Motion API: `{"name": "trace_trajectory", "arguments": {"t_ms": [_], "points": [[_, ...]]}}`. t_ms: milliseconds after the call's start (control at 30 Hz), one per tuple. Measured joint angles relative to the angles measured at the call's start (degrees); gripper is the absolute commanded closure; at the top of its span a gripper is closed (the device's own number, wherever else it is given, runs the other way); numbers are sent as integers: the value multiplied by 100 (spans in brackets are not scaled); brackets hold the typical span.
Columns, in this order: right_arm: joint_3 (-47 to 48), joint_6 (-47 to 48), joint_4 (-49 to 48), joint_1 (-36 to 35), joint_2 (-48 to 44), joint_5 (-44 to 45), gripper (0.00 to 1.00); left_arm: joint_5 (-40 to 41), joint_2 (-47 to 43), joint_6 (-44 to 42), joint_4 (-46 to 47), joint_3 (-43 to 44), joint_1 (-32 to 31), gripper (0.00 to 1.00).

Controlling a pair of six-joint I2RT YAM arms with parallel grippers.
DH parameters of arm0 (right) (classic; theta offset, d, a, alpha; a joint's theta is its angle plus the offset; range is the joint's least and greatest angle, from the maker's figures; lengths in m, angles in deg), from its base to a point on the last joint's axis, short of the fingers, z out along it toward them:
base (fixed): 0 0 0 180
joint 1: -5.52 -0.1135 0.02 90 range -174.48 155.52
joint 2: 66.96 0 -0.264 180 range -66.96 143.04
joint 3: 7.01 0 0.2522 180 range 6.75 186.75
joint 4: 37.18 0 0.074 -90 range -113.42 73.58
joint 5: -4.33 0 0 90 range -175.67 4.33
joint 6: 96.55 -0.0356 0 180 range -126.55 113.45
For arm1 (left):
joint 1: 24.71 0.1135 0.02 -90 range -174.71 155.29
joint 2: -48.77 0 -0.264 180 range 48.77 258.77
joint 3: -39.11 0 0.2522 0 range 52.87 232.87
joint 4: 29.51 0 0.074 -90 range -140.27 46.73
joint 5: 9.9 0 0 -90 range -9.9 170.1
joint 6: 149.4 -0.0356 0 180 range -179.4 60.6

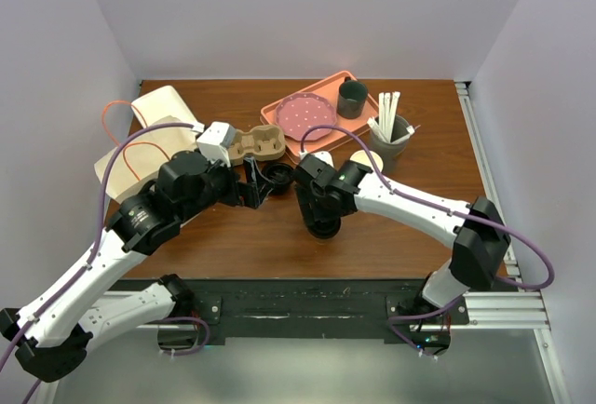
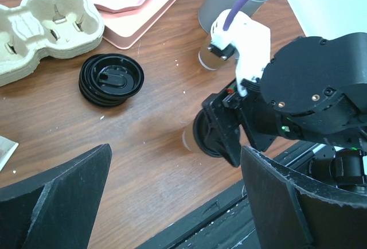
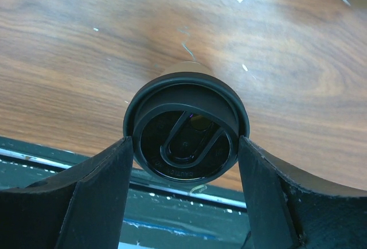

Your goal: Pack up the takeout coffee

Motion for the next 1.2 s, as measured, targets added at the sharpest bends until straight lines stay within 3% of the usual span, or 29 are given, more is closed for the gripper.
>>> {"name": "trace_trajectory", "arguments": {"t_ms": [133, 267, 533, 933, 1067, 1200], "points": [[-59, -295, 389, 26, -153, 212, 50, -7, -2, 2, -55, 0, 0, 0], [-553, -581, 680, 402, -868, 282, 51, -11, 2, 4, -90, 0, 0, 0], [-1399, -636, 1060, 2367, -2465, 577, 50, -125, 142, 0, -79, 0, 0, 0], [-1624, -55, 260, 4616, -2015, 568, 51, -57, 273, -11, -382, 258, 0, 0], [-1705, 52, -87, 4953, -1886, 472, 43, 98, 168, -9, -533, 380, 0, 0], [-1703, 120, -286, 5073, -1810, 411, 26, 229, 13, -7, -660, 393, 0, 0]]}}
